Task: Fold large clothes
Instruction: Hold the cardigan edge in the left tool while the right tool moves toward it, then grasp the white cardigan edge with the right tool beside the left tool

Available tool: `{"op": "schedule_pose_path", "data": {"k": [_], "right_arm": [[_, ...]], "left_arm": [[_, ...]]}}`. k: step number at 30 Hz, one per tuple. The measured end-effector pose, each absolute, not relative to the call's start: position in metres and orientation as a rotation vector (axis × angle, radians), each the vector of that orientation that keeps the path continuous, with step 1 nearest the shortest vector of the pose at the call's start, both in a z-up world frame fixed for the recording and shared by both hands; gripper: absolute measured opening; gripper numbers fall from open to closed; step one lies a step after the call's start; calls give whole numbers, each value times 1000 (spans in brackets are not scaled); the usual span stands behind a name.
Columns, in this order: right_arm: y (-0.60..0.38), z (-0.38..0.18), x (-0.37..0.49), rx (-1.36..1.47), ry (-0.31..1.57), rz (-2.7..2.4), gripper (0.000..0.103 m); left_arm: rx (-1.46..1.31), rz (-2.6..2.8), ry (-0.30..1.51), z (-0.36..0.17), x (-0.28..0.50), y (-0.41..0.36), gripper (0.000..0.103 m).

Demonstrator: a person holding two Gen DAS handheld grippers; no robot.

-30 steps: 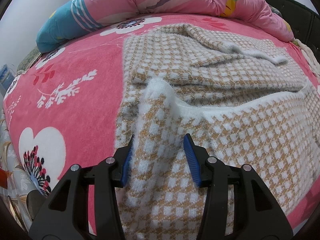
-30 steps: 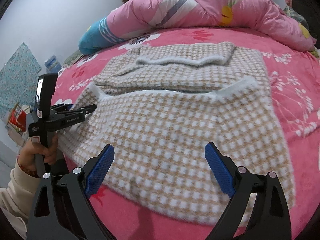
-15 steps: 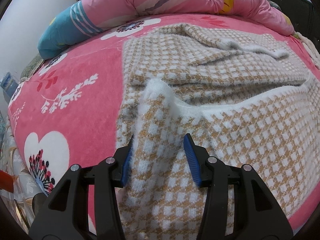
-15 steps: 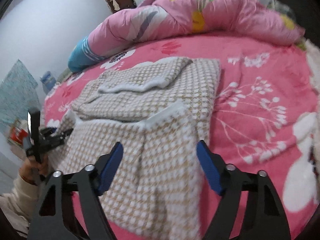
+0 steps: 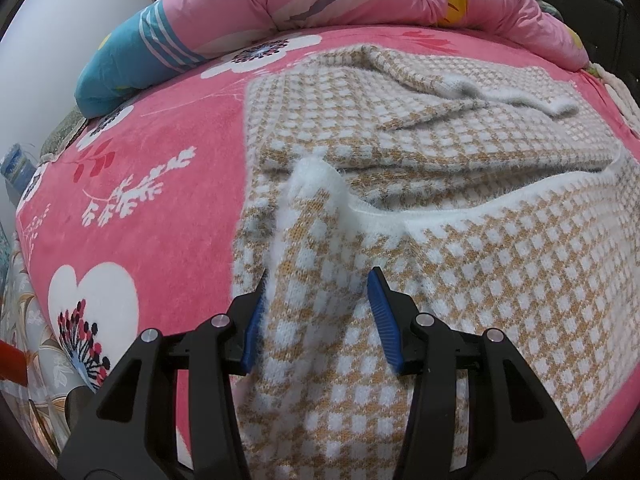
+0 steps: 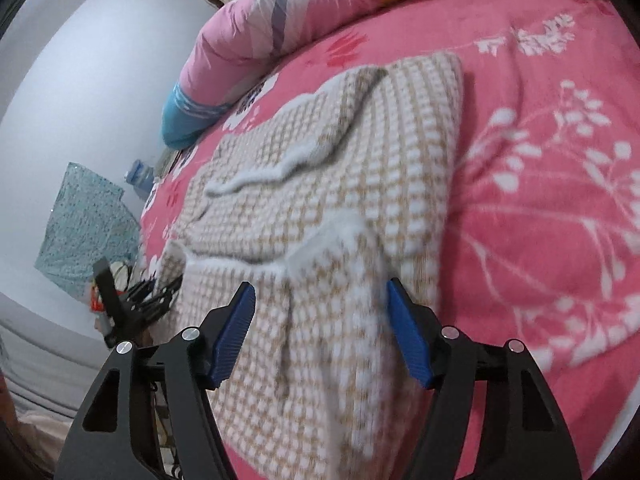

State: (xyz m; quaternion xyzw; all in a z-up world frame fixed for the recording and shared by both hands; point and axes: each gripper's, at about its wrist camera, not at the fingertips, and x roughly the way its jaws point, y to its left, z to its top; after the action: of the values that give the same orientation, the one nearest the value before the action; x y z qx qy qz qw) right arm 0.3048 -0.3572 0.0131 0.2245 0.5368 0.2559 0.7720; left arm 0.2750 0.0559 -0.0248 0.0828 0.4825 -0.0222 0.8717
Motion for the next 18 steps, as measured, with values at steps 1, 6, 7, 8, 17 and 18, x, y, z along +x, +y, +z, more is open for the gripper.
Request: {"op": "schedule_pose_path", "data": {"k": [1,6,7,8,17,18], "right_arm": [[-357,12,300,488,1178,560,66],[-352,14,278,418,1217,592,59],[-350,16,277,400,1213,595,58],[-346,17,278,381,1210,596,55],[-321,8,299,202,1232,452,32],[-317,8,298,176,1227,437,30]], "left_arm": [[172,-46,1008,-25,275,56,47],[176,-46,1007,-25,275,55,47],[176,-45,1007,-25,275,55,47],[179,-43,1006,-25,275,55,47],[182,-32,1007,-25,275,54,47],[183,-32,1007,-25,275,54,47]]}}
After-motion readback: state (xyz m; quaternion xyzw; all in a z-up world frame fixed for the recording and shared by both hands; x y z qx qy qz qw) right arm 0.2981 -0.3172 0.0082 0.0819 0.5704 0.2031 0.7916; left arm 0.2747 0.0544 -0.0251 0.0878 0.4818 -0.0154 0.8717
